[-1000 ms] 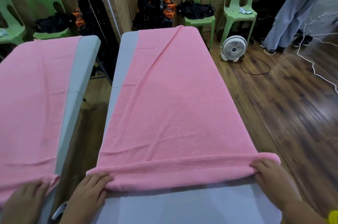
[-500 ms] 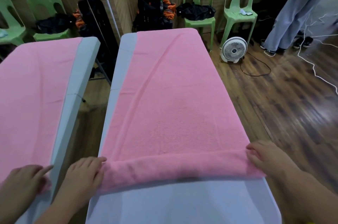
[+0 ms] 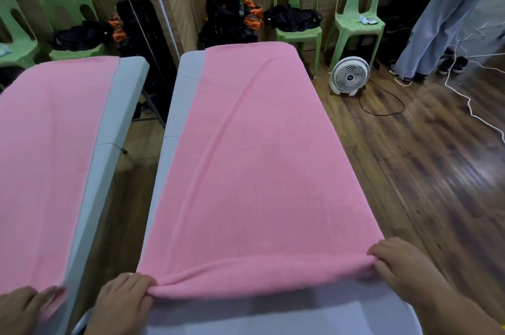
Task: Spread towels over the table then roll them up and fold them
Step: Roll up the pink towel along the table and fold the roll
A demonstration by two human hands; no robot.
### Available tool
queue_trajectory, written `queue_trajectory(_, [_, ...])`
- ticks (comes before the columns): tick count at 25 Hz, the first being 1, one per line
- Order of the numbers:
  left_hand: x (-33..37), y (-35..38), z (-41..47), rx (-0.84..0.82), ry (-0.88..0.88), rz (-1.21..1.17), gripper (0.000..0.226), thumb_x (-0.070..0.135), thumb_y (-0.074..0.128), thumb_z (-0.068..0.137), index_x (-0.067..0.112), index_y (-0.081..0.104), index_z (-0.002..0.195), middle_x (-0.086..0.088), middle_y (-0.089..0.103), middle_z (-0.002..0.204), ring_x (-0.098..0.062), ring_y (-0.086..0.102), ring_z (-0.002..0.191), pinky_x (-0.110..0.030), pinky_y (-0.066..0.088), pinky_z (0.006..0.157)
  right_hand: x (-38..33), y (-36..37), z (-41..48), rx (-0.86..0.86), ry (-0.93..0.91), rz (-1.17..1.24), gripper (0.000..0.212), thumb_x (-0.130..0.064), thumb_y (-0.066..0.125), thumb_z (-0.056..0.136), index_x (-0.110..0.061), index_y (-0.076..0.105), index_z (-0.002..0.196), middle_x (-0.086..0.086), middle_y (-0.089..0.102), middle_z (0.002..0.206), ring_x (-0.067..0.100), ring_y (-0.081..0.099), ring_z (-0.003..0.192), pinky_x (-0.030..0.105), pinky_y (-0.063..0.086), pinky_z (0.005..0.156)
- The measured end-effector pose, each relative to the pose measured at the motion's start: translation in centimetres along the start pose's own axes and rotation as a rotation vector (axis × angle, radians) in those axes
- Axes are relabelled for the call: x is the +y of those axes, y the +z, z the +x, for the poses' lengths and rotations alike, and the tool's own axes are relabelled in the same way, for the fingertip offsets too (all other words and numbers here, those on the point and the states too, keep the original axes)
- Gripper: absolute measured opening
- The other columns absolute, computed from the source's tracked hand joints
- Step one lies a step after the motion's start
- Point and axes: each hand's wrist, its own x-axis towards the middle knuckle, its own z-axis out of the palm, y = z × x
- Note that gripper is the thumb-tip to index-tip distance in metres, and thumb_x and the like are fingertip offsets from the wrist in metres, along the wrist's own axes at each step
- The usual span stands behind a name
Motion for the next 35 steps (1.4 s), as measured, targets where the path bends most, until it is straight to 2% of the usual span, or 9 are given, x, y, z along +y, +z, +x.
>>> queue_trajectory(3, [-0.4, -1.2, 1.7, -0.032, -0.025, 0.036, 0.019, 0.037, 0.044, 0.074, 0.041, 0.052, 0.09, 0.017, 0.061, 0.077, -0.006, 0.053, 0.08, -0.033, 0.038, 0.075, 0.4, -1.7, 2.5, -0.099, 0.128, 0.048, 0.009, -0.038, 0.049, 0.087, -0.039, 0.057, 0.082, -0.012, 0.056, 0.074, 0.006, 0.052, 0.078, 0.036, 0.048, 0.069])
queue_trajectory(6, [-0.4, -1.8, 4.0, -0.021, -0.09, 0.108, 0.029, 0.04, 0.044, 0.084, 0.033, 0.063, 0.105, 0.007, 0.067, 0.099, -0.021, 0.062, 0.094, -0.047, 0.045, 0.086, -0.3, -1.9, 4.6, 0.079, 0.072, -0.075, 0.008, -0.034, 0.055, 0.085, -0.037, 0.061, 0.09, -0.012, 0.062, 0.087, 0.018, 0.055, 0.086, 0.039, 0.049, 0.075])
queue_trajectory(10, [0.3, 0.2, 1.9, -0.12, 0.061, 0.168, 0.056, 0.039, 0.05, 0.072, 0.024, 0.063, 0.124, 0.002, 0.06, 0.13, -0.023, 0.056, 0.119, -0.05, 0.031, 0.11, -2.4, 0.8, 1.9, 0.05, -0.146, -0.172, 0.046, -0.041, 0.06, 0.066, -0.023, 0.069, 0.107, -0.006, 0.065, 0.108, 0.019, 0.058, 0.099, 0.039, 0.041, 0.093])
queue_trajectory(17, [0.9, 0.2, 2.1, -0.118, -0.105, 0.043, 0.03, 0.032, 0.042, 0.071, 0.031, 0.067, 0.087, 0.008, 0.068, 0.088, -0.016, 0.059, 0.089, -0.037, 0.045, 0.081, -2.6, 0.8, 2.2, 0.029, -0.035, -0.02, 0.009, -0.03, 0.057, 0.074, -0.032, 0.064, 0.08, -0.018, 0.059, 0.079, 0.011, 0.051, 0.081, 0.03, 0.041, 0.076])
queue_trajectory(22, [0.5, -1.0, 2.4, -0.082, -0.08, 0.018, 0.02, 0.037, 0.043, 0.072, 0.042, 0.054, 0.089, 0.016, 0.06, 0.072, -0.006, 0.057, 0.076, -0.042, 0.041, 0.09, -2.0, -1.1, 3.9, -0.143, 0.019, -0.07, 0.035, -0.045, 0.026, 0.083, -0.031, 0.058, 0.088, -0.01, 0.057, 0.08, 0.011, 0.049, 0.082, 0.036, 0.042, 0.073])
queue_trajectory(27, [1.1, -1.2, 4.9, -0.059, -0.045, 0.15, 0.041, 0.042, 0.045, 0.081, 0.028, 0.065, 0.114, 0.005, 0.065, 0.118, -0.021, 0.058, 0.111, -0.054, 0.035, 0.104, -2.5, -1.2, 3.9, 0.145, -0.066, -0.139, 0.025, -0.038, 0.057, 0.085, -0.024, 0.065, 0.104, -0.008, 0.063, 0.099, 0.02, 0.056, 0.093, 0.039, 0.048, 0.084])
queue_trajectory(30, [1.3, 0.7, 3.4, -0.161, 0.088, 0.191, 0.066, 0.042, 0.05, 0.07, 0.027, 0.056, 0.134, 0.005, 0.054, 0.14, -0.02, 0.049, 0.129, -0.057, 0.034, 0.108, -3.7, 0.5, 1.4, 0.079, -0.131, -0.179, 0.046, -0.04, 0.068, 0.066, -0.026, 0.065, 0.11, -0.007, 0.063, 0.112, 0.02, 0.057, 0.104, 0.041, 0.044, 0.092])
queue_trajectory(32, [1.2, 1.4, 4.2, -0.173, 0.021, 0.2, 0.065, 0.039, 0.048, 0.068, 0.027, 0.059, 0.131, 0.004, 0.057, 0.136, -0.022, 0.054, 0.123, -0.055, 0.042, 0.1, -3.6, 2.1, 1.8, 0.073, -0.041, -0.194, 0.051, -0.03, 0.069, 0.06, -0.026, 0.065, 0.111, -0.006, 0.065, 0.113, 0.022, 0.058, 0.105, 0.04, 0.038, 0.097])
queue_trajectory(35, [1.7, 1.1, 5.9, -0.163, -0.09, 0.177, 0.043, 0.036, 0.043, 0.07, 0.03, 0.068, 0.104, 0.004, 0.068, 0.106, -0.024, 0.061, 0.099, -0.046, 0.044, 0.077, -3.8, 2.2, 3.6, 0.143, 0.046, -0.163, 0.029, -0.024, 0.059, 0.064, -0.026, 0.067, 0.092, -0.006, 0.066, 0.09, 0.022, 0.056, 0.085, 0.037, 0.038, 0.086])
